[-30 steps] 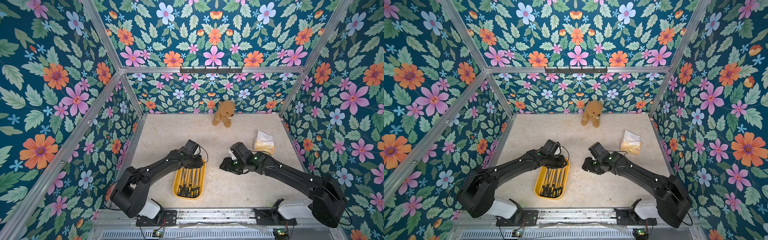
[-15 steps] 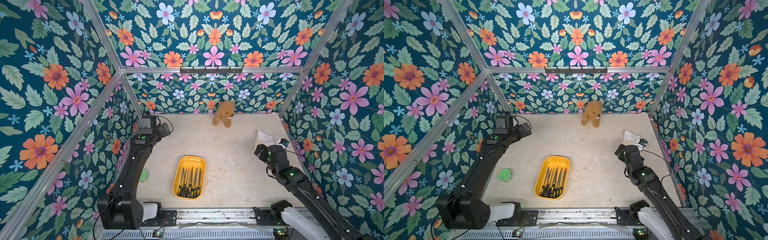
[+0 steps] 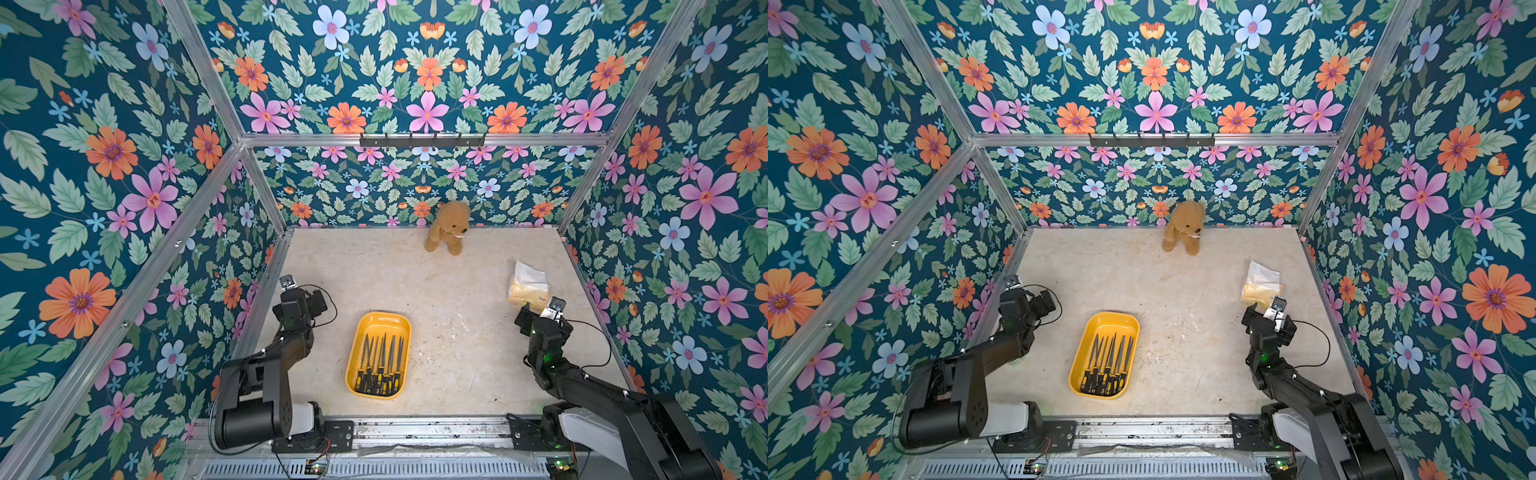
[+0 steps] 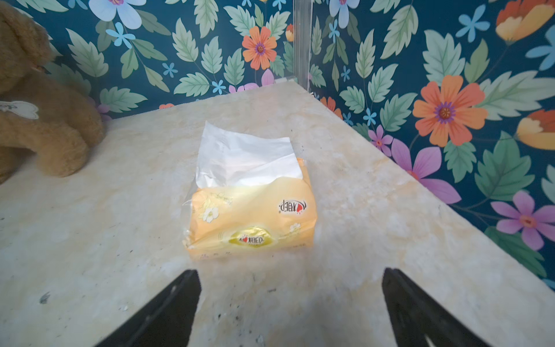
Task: Put the file tool into the storage box
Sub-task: Reset both arms
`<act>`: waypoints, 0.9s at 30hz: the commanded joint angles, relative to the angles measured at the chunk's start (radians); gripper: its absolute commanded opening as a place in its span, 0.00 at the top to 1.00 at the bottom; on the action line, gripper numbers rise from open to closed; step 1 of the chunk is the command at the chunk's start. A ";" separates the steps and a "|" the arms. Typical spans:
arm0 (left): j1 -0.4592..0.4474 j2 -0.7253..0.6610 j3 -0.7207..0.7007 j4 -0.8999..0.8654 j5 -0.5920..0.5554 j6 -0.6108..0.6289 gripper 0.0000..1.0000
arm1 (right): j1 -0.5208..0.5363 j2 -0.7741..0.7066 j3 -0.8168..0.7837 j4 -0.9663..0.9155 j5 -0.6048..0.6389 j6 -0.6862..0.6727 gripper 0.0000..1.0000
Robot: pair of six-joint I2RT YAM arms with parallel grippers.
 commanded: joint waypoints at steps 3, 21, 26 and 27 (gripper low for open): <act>0.002 0.118 -0.038 0.418 0.062 0.041 0.00 | -0.063 0.161 0.015 0.438 -0.121 -0.153 0.01; -0.085 0.165 -0.132 0.595 -0.025 0.106 0.00 | -0.271 0.276 -0.011 0.564 -0.342 0.006 0.01; -0.097 0.196 -0.141 0.671 -0.043 0.122 0.00 | -0.270 0.282 -0.012 0.576 -0.340 0.006 0.01; -0.097 0.192 -0.140 0.661 -0.042 0.122 0.00 | -0.270 0.281 -0.012 0.574 -0.340 0.004 0.01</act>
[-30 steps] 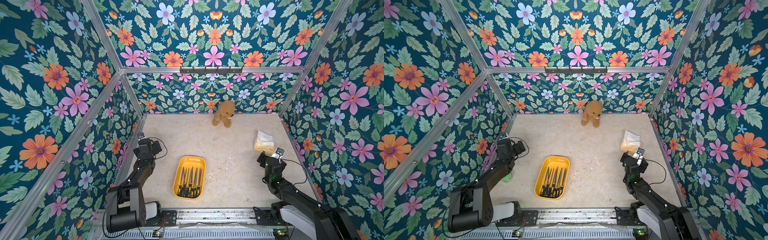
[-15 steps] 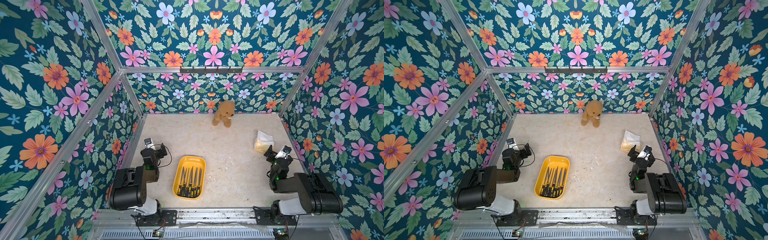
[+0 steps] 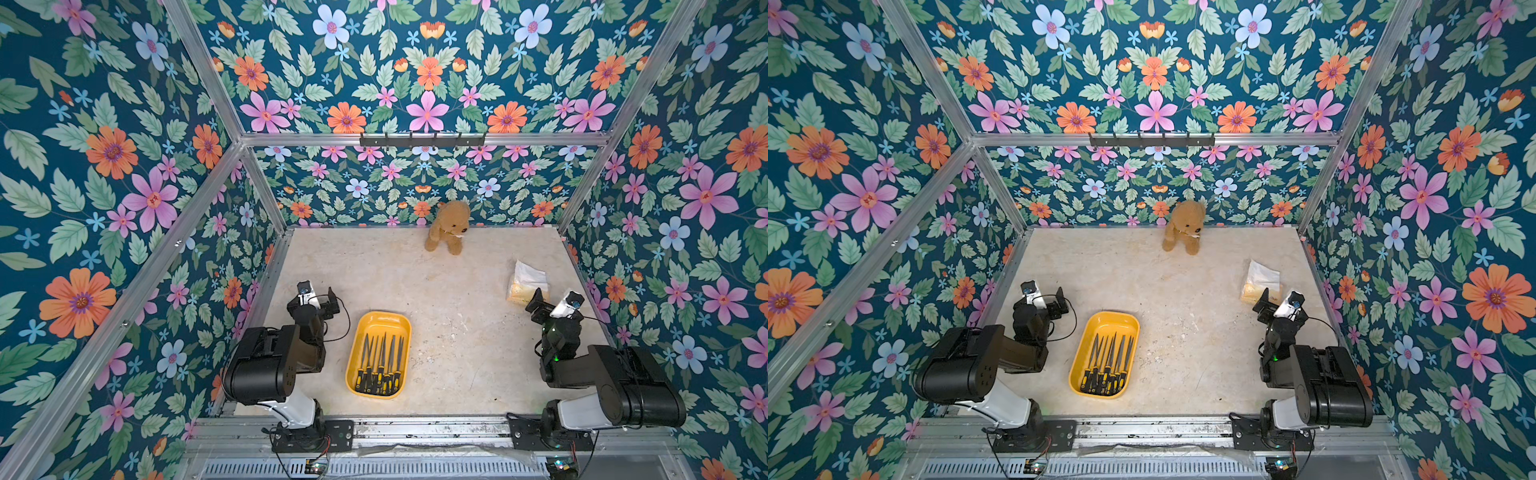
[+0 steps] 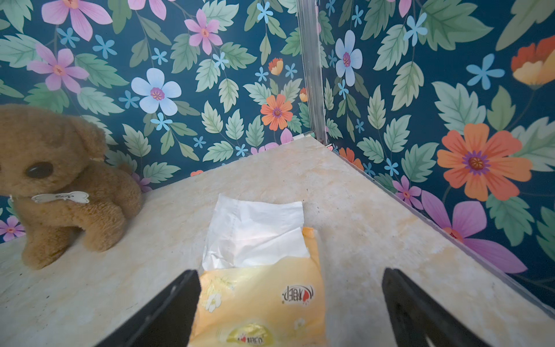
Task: Put the file tool into the storage box
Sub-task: Reset both arms
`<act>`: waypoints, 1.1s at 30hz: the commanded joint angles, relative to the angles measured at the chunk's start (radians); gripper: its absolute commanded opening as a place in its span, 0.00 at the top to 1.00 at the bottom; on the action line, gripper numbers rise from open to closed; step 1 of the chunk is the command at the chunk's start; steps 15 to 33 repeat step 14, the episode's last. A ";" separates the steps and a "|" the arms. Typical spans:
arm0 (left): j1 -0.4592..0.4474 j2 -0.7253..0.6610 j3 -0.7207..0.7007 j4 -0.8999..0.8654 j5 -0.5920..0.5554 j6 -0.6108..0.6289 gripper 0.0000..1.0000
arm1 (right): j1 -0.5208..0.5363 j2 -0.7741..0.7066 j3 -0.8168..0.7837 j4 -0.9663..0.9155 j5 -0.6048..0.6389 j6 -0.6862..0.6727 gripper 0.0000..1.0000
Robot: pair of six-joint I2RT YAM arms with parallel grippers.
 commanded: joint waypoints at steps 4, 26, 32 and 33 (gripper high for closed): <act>0.000 -0.003 0.003 0.026 -0.032 0.011 0.00 | 0.001 0.001 0.002 0.034 -0.004 0.010 0.01; -0.003 -0.003 0.004 0.022 -0.038 0.012 0.00 | 0.000 0.001 0.003 0.032 -0.008 0.008 0.01; -0.003 -0.003 0.004 0.022 -0.038 0.012 0.00 | 0.000 0.001 0.003 0.032 -0.008 0.008 0.01; -0.003 -0.003 0.004 0.022 -0.038 0.012 0.00 | 0.000 0.001 0.003 0.032 -0.008 0.008 0.01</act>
